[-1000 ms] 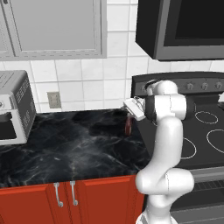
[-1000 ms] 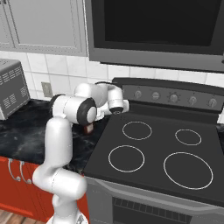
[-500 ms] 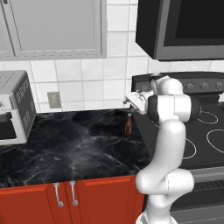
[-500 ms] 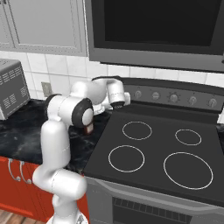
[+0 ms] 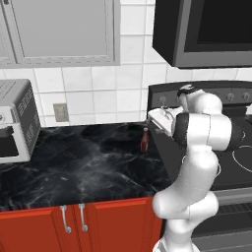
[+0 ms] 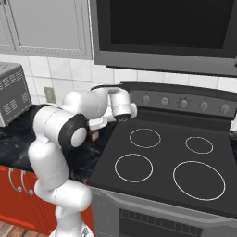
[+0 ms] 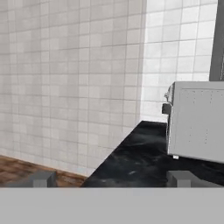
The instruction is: Collect the paprika, ketchup, and shaker from the cabinet and place them next to the stove.
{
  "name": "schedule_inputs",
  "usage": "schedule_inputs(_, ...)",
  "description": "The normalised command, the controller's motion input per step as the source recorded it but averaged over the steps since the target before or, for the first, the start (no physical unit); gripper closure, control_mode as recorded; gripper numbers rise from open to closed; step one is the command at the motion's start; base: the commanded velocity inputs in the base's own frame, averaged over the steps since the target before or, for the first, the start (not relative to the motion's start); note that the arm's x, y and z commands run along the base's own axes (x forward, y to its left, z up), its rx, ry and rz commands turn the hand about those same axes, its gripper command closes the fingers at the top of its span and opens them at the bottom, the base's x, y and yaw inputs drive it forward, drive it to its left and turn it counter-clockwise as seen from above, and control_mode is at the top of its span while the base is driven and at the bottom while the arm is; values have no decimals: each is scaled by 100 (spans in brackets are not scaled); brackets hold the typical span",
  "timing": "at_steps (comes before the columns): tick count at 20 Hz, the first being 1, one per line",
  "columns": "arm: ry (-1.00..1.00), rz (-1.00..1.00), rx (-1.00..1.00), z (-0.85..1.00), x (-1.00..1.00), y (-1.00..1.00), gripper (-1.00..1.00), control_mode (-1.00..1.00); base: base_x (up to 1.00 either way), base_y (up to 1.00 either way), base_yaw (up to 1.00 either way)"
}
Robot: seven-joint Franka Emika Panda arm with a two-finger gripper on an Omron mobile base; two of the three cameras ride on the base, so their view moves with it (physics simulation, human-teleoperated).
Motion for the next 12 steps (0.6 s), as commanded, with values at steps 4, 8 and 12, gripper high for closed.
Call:
schedule_inputs(4, 0, -5, 0, 46, -87, 0, -100, -100, 0, 0, 0)
schedule_inputs(8, 1, -7, 0, 56, -84, 0, -100, -100, 0, 0, 0)
schedule_inputs(12, 8, -11, -1, 67, -80, 0, -100, -100, 0, 0, 0)
